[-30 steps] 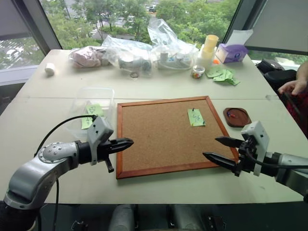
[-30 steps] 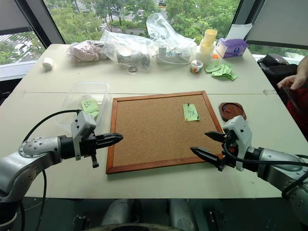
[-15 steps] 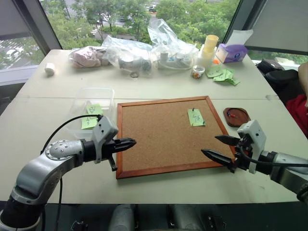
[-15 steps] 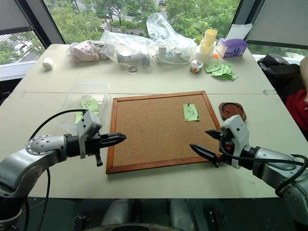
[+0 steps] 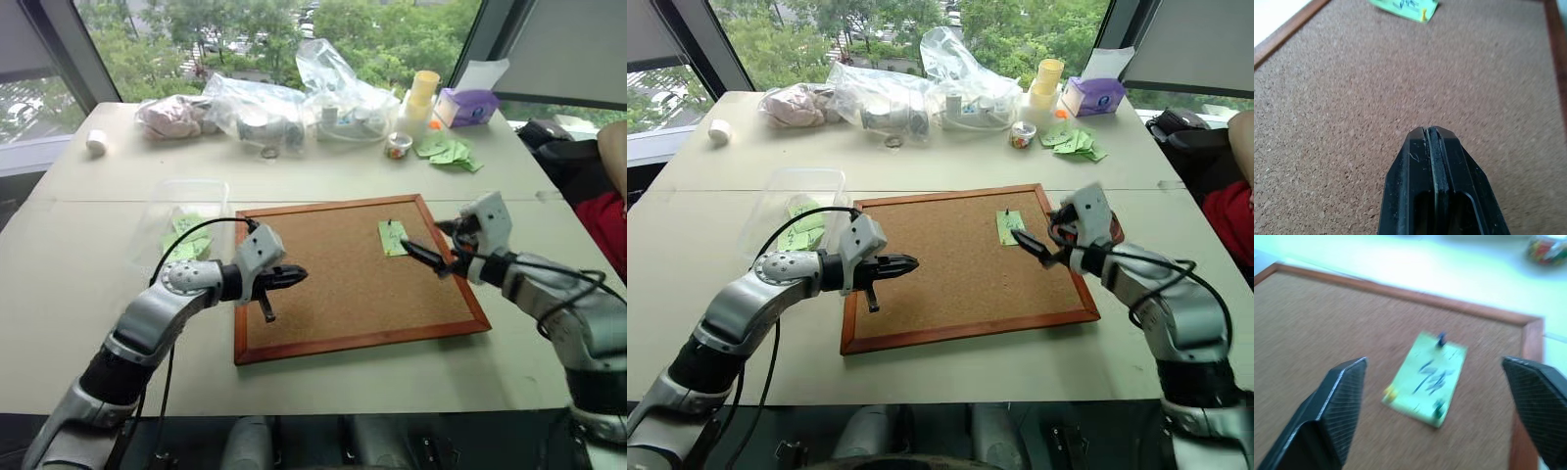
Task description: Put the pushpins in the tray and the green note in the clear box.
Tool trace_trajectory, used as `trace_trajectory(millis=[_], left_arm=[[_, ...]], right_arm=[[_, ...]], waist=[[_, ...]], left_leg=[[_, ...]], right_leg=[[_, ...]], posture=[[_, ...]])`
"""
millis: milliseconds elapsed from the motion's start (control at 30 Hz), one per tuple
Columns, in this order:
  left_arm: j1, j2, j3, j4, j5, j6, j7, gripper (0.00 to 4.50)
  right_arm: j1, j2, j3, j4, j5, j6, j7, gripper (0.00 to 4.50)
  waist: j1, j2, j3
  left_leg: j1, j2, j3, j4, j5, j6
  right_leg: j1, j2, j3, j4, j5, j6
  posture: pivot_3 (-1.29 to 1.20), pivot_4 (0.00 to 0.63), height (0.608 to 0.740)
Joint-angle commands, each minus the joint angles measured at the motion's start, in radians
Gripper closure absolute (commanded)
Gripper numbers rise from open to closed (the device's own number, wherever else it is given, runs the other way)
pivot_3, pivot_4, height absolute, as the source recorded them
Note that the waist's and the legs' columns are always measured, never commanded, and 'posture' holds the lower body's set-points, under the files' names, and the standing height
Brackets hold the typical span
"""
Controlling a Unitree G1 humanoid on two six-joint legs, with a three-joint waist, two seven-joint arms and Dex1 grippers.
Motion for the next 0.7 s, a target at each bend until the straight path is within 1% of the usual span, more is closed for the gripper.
trace_trajectory(millis=[33,167,367,567,600,633,700], left_arm=[[-0.012,0.017,-0.045,0.046,0.092,-0.088,-0.034,4.44],[-0.003,-0.02,-0.027,0.049,0.083,-0.077,-0.037,4.44],[0.02,-0.035,-0.016,0.018,0.087,-0.052,-0.036,4.44],[0.04,-0.041,-0.006,-0.007,0.09,-0.03,-0.03,4.44],[0.042,-0.043,-0.004,-0.01,0.09,-0.027,-0.028,4.5],[0.044,-0.044,-0.003,-0.012,0.09,-0.025,-0.026,4.5],[0.047,-0.047,-0.002,-0.016,0.092,-0.022,-0.025,4.5]], right_arm=[[-0.082,0.04,0.037,0.134,-0.082,-0.098,0.028,0.0],[-0.167,0.096,0.071,0.281,-0.142,-0.168,0.057,0.0],[-0.259,0.158,0.089,0.472,-0.197,-0.234,0.099,0.0],[-0.295,0.186,0.088,0.571,-0.234,-0.27,0.132,0.0],[-0.299,0.191,0.087,0.588,-0.24,-0.276,0.133,0.56],[-0.302,0.195,0.085,0.604,-0.244,-0.281,0.135,0.91],[-0.305,0.201,0.081,0.627,-0.25,-0.286,0.138,1.89]], waist=[[0.002,0.0,0.0],[0.005,0.0,0.0],[0.005,0.0,0.0],[0.003,0.001,0.0],[0.003,0.001,0.0],[0.002,0.001,0.0],[0.0,0.001,0.0]], left_leg=[[-0.001,0.001,0.0,-0.001,0.0,0.0],[-0.002,0.001,0.001,-0.001,0.0,0.0],[-0.001,0.001,0.001,0.001,0.0,0.0],[-0.001,0.001,0.0,0.001,0.0,0.0],[-0.001,0.001,0.001,0.001,0.0,0.0],[-0.001,0.001,0.001,0.001,0.0,0.0],[-0.001,0.001,0.001,0.001,0.0,-0.001]], right_leg=[[-0.001,0.0,0.0,0.0,0.0,0.0],[-0.002,-0.001,0.0,0.0,0.0,0.0],[-0.001,-0.002,0.0,0.0,0.0,0.0],[-0.001,-0.002,-0.001,0.001,0.0,0.0],[-0.001,-0.002,-0.001,0.001,0.0,0.0],[-0.001,-0.002,-0.001,0.001,0.0,0.0],[-0.001,-0.002,-0.001,0.001,0.0,0.0]], posture=[[0.0,0.15,0.738],[0.0,0.15,0.738],[0.0,0.15,0.738],[0.0,0.15,0.738],[0.0,0.15,0.738],[0.0,0.15,0.738],[0.0,0.15,0.738]])
